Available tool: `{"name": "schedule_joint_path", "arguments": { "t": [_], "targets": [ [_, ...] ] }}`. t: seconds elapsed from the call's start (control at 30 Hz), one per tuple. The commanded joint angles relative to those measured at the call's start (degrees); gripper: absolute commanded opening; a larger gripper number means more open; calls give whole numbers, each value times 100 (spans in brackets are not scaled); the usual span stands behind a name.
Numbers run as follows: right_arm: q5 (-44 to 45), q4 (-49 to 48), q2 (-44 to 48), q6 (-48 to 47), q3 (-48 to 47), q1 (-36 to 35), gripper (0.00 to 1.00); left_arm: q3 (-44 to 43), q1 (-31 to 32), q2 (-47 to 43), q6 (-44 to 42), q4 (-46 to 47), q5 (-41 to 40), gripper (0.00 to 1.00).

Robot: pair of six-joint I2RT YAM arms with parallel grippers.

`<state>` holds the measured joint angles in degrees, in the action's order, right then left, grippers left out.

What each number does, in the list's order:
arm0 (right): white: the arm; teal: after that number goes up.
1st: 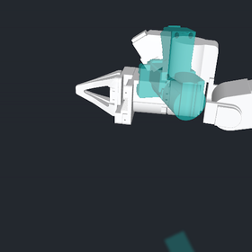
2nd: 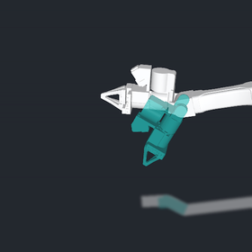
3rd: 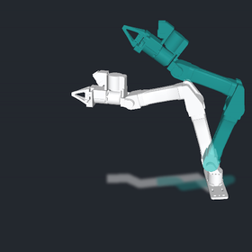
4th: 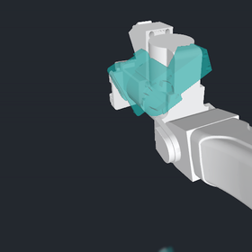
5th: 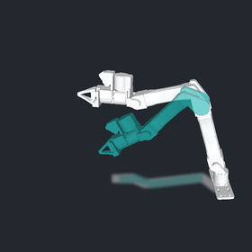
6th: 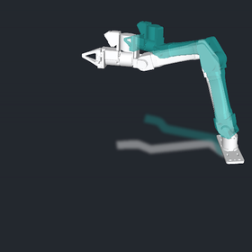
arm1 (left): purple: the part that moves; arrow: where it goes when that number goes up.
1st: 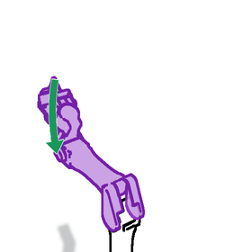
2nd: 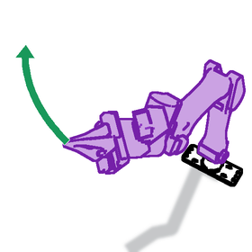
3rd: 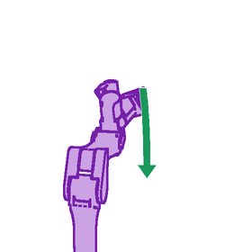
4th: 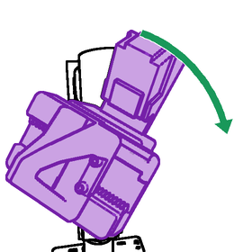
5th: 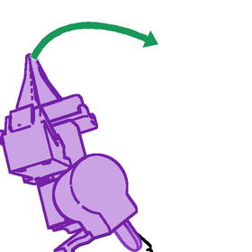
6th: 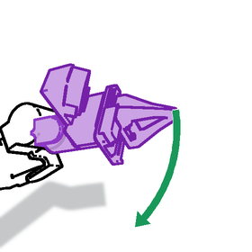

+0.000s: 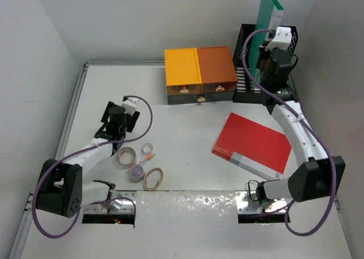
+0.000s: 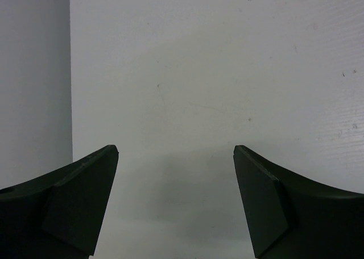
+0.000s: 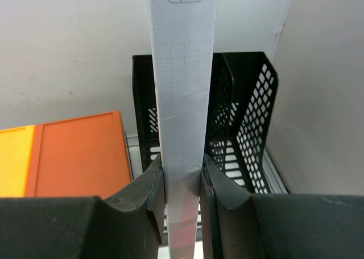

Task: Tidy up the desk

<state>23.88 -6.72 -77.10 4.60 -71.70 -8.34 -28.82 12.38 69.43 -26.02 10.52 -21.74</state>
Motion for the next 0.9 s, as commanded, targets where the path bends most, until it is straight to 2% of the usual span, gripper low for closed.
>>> {"name": "schedule_joint_path", "arguments": {
  "t": [0.0,0.23,0.43,0.67,0.87],
  "targets": [
    [-348,-1357,-208,-21,130,95,0,131,-52,27,150,704,-129,81],
    [-1148,-2577,-481,-91,613,227,0,412,-52,9,168,1241,-384,80],
    [-1087,-3554,-762,-223,1123,280,0,553,-52,53,141,1435,-314,81],
    [-991,-5178,-1192,-170,1886,333,0,623,-52,141,80,1593,-375,80],
    [-1147,-5761,-1675,-126,2037,438,0,605,-52,220,53,1611,-375,80]
  ]
}}
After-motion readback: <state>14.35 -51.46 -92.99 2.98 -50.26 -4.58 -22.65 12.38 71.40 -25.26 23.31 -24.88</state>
